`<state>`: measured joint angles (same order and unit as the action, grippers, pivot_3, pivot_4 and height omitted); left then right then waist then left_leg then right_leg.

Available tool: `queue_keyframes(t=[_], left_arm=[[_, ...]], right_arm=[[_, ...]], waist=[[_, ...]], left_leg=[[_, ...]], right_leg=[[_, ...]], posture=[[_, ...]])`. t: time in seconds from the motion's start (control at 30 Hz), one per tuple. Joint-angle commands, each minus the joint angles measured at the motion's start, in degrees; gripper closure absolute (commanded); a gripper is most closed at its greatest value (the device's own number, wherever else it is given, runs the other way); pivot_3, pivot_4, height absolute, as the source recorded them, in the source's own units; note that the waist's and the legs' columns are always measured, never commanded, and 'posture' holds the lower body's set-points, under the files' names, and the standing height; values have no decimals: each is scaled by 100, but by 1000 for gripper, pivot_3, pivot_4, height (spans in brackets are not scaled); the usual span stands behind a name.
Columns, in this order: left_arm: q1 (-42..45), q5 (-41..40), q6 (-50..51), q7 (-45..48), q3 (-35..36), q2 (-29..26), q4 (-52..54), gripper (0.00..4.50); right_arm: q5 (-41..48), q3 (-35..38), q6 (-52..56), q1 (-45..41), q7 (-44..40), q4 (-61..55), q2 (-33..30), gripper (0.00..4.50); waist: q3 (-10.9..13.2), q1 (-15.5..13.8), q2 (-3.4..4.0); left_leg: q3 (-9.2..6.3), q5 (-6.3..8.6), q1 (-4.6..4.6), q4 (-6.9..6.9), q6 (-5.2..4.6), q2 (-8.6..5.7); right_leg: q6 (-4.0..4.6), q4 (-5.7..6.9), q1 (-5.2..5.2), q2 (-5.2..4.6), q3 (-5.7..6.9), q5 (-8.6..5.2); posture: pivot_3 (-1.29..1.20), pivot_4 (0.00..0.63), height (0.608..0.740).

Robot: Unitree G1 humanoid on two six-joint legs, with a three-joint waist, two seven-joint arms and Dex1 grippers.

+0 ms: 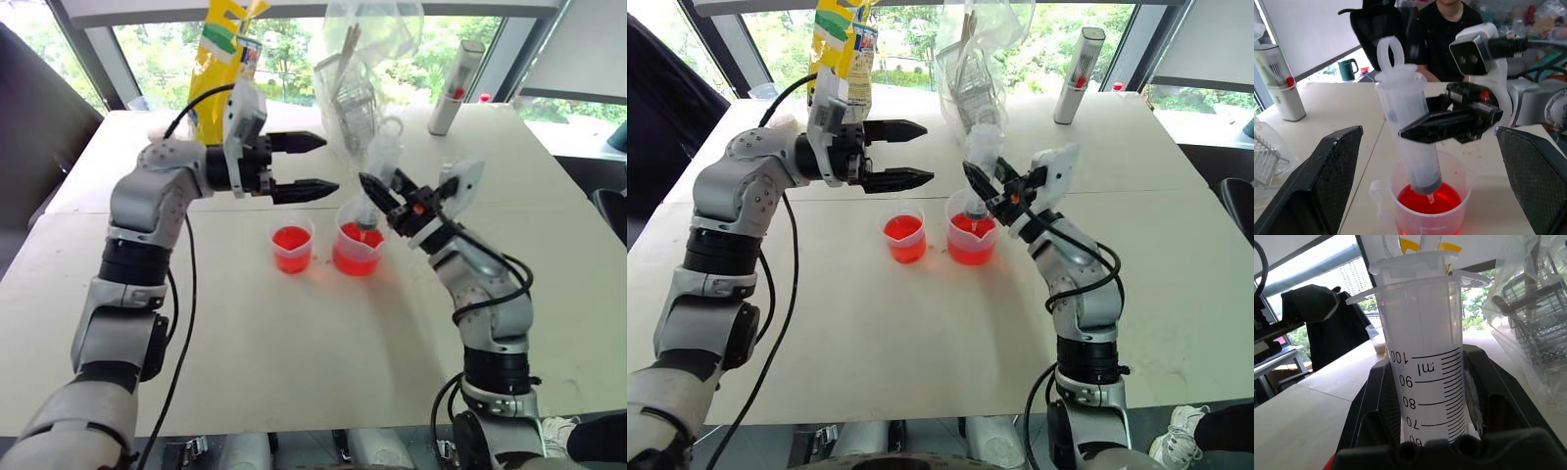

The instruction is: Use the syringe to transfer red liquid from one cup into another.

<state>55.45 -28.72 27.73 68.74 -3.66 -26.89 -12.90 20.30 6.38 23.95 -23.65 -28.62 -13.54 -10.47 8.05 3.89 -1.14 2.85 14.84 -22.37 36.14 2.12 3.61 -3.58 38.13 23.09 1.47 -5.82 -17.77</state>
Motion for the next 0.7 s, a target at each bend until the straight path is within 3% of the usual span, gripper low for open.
queue_keyframes(t=[0.03,0.4,0.63,0.7], left_arm=[[413,54,-209,-11,18,241,-199,0],[1106,560,-784,-151,-54,1135,-1566,0],[1144,793,-887,-170,-57,1286,-1886,0],[1127,775,-842,-161,-22,1291,-1864,556]], right_arm=[[-162,-222,-447,86,-28,13,-29,3100],[-364,-537,-607,254,-17,173,-276,3100],[-383,-582,-629,261,-13,207,-342,3100],[-385,-599,-640,266,-20,214,-357,3100]], waist=[[0,-5,0],[0,2,-1],[0,0,-1],[0,-3,-1]], left_leg=[[1,0,-1,1,0,0],[3,0,2,2,0,-6],[1,0,2,2,0,-4],[1,0,2,3,0,-4]], right_leg=[[0,-1,0,0,0,0],[0,-2,-3,2,0,0],[0,-2,-4,4,-2,0],[0,-2,-5,4,-2,0]], posture=[[0,150,739],[0,150,739],[0,150,739],[0,150,739]])
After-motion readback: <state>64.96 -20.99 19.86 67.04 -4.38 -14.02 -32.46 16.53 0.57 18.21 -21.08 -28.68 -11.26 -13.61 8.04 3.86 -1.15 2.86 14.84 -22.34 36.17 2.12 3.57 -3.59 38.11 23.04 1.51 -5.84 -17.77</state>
